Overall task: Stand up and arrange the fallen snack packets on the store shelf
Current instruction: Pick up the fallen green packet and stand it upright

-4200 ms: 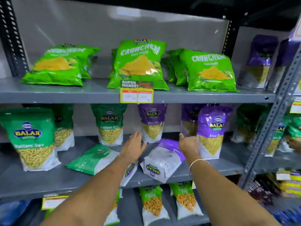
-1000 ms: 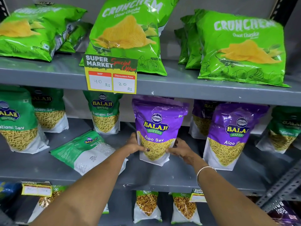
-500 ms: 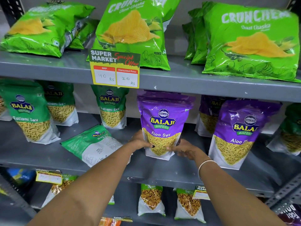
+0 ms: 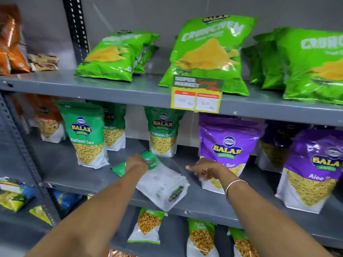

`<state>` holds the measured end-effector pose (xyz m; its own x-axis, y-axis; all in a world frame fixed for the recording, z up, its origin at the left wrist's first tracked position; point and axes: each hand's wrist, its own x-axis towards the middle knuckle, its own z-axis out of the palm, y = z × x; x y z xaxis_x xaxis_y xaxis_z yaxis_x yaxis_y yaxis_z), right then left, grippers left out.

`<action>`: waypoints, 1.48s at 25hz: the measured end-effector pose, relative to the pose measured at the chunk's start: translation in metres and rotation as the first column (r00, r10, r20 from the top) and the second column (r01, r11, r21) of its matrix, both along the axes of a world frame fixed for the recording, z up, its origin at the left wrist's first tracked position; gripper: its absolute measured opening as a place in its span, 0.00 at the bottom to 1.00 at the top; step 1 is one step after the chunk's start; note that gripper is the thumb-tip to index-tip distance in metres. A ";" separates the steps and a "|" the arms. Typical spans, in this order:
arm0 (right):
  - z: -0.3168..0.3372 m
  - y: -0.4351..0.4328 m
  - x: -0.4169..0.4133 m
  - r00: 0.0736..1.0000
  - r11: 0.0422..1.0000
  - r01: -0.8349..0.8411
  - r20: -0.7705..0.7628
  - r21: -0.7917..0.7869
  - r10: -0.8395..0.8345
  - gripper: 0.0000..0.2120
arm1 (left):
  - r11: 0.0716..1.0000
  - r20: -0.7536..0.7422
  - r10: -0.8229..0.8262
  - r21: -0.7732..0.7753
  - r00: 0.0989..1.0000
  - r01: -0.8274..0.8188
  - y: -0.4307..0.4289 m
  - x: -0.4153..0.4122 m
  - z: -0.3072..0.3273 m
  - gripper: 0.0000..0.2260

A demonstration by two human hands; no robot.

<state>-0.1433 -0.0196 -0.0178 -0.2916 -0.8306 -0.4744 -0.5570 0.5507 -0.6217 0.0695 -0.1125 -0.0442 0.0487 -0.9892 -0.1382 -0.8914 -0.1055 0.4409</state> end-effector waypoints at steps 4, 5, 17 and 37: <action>-0.012 -0.033 0.058 0.987 0.998 -0.021 -0.161 -0.051 0.012 0.18 | 0.890 -0.413 0.197 0.456 0.889 0.015 -0.019 0.059 -0.021 0.30; -0.014 -0.037 0.069 0.987 1.000 -0.005 -0.160 -0.014 0.003 0.21 | 0.820 -0.513 0.303 0.570 0.804 0.055 -0.023 0.066 -0.025 0.32; -0.012 -0.041 0.093 0.996 0.991 0.026 0.077 0.129 -0.037 0.09 | 0.633 -0.704 0.598 0.708 0.382 0.313 -0.031 0.078 -0.043 0.07; -0.069 -0.066 0.112 0.911 0.766 0.405 0.148 -0.500 -0.385 0.30 | 0.909 -0.617 -0.383 -0.117 0.688 0.401 -0.085 0.053 0.020 0.23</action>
